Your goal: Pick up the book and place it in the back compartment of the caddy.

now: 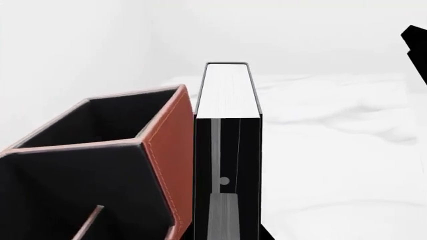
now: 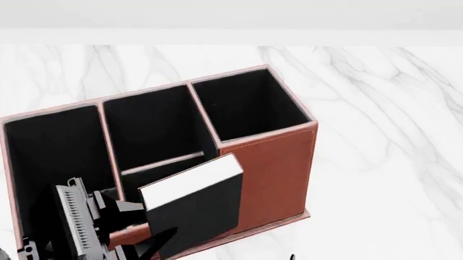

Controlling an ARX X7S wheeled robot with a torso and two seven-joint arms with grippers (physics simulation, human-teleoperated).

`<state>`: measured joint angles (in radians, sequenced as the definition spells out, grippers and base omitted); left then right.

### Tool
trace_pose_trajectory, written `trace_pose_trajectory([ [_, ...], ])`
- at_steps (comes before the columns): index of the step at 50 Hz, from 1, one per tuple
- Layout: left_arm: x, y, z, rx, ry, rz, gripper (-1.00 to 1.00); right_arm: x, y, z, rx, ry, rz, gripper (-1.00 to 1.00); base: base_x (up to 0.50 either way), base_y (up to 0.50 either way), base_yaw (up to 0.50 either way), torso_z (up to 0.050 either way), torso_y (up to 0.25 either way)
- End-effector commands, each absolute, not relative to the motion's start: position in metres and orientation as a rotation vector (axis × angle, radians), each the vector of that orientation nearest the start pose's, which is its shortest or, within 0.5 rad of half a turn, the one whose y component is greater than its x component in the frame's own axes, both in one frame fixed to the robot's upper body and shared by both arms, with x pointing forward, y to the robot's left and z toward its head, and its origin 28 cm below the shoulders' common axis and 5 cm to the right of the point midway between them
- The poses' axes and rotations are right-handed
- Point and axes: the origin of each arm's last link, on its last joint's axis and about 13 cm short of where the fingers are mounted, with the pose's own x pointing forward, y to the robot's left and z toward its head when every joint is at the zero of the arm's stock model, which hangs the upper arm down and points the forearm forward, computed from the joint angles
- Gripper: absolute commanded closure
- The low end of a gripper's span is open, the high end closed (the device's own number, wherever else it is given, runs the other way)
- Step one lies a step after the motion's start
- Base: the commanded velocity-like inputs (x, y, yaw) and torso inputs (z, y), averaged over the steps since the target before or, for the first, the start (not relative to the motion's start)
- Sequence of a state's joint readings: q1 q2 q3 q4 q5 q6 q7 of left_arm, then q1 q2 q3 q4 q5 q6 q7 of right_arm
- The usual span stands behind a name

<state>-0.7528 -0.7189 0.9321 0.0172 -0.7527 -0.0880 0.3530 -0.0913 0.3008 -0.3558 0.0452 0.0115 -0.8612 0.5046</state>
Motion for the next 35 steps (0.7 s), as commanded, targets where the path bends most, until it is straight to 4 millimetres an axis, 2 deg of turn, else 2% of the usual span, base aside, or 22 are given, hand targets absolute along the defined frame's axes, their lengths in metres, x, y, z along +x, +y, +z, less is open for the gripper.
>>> trace_pose_trajectory([
  [1, 0.2962, 0.2437, 0.1439, 0.235, -0.022, -0.970, 1.00, 0.1691, -0.0912, 0.0335, 0.072, -0.653, -0.005, -1.00, 0.00, 0.00, 0.00, 0.000, 0.000],
  [7, 0.2929, 0.2420, 0.1402, 0.246, -0.030, -0.973, 1.00, 0.1738, -0.0911, 0.0337, 0.043, -0.606, -0.063, -1.00, 0.00, 0.00, 0.00, 0.000, 0.002],
  [27, 0.2928, 0.2420, 0.1402, 0.246, -0.030, -0.973, 1.00, 0.1738, -0.0911, 0.0337, 0.043, -0.606, -0.063, -1.00, 0.00, 0.00, 0.00, 0.001, 0.001],
  [32, 0.2990, 0.2429, 0.1396, 0.261, 0.006, -0.972, 1.00, 0.1733, -0.0910, 0.0333, 0.040, -0.612, -0.046, -1.00, 0.00, 0.00, 0.00, 0.000, 0.002],
  [35, 0.3021, 0.2417, 0.1388, 0.287, 0.070, -1.036, 1.00, 0.1733, -0.0910, 0.0334, 0.031, -0.616, -0.043, -1.00, 0.00, 0.00, 0.00, 0.000, 0.000],
])
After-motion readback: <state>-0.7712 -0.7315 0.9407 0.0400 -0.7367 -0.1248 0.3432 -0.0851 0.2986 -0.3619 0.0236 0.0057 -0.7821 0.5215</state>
